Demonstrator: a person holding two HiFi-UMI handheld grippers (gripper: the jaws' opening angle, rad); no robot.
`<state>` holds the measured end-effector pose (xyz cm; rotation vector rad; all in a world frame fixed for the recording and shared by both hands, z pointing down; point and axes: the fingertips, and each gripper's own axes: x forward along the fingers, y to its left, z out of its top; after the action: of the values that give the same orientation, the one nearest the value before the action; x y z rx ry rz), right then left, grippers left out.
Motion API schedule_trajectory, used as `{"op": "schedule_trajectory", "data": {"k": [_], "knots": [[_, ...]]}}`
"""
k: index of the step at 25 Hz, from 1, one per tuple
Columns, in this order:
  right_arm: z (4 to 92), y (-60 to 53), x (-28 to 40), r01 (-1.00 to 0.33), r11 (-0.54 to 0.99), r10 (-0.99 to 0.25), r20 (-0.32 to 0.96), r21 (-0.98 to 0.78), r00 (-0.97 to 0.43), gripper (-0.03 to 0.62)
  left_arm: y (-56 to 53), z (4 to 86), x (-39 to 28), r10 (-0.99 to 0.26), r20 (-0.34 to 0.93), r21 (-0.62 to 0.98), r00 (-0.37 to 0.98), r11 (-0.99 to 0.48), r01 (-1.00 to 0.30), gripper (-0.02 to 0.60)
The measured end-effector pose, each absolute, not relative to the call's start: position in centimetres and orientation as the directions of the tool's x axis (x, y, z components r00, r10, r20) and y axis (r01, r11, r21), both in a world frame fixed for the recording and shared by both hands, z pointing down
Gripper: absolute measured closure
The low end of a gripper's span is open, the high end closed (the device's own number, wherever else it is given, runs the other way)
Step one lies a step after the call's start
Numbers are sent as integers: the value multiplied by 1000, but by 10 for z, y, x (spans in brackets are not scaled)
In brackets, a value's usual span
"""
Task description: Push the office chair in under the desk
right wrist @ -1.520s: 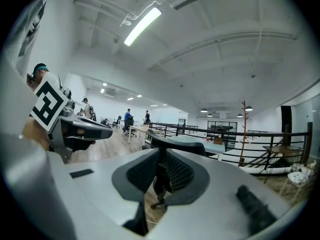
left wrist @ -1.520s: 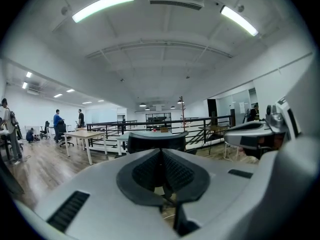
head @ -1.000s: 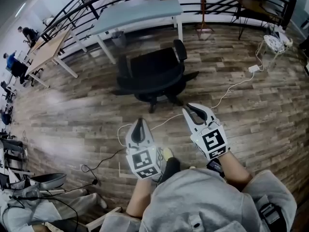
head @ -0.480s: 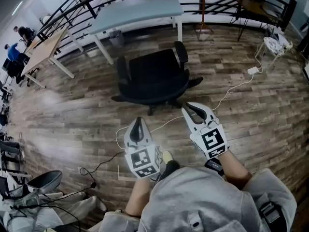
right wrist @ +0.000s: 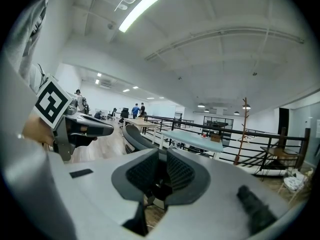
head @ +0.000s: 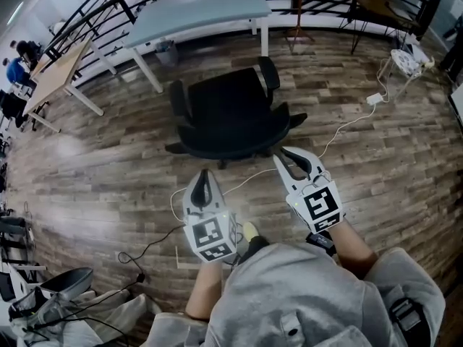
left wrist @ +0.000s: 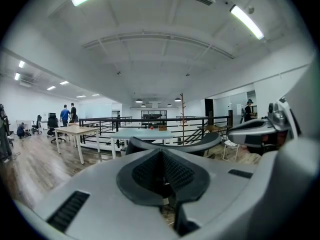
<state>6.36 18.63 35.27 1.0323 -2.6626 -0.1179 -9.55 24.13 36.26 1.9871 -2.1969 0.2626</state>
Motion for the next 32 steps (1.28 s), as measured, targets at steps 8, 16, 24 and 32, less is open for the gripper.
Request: {"op": "schedule_trajectory", "data": {"k": [8,16,24,32], "knots": [[356,175,48,-662,723,-690,257,197,-677,559,227,364,-118,-969,241,0,-52,54,-999,563],[358,155,37,-690,686,-727,256,232,-637,558,209,374,-142,-970,244,3,-12,13,-1000,563],[359,147,39,-688,678,-735,270,259,-623,557,202,376,-145,-969,246,-15,1,-5,-1000,563],[359,138,58,-651,711,-703,277,266,-655,541,205,386,-137,-956,291,-48,-31,18,-999,563]]}}
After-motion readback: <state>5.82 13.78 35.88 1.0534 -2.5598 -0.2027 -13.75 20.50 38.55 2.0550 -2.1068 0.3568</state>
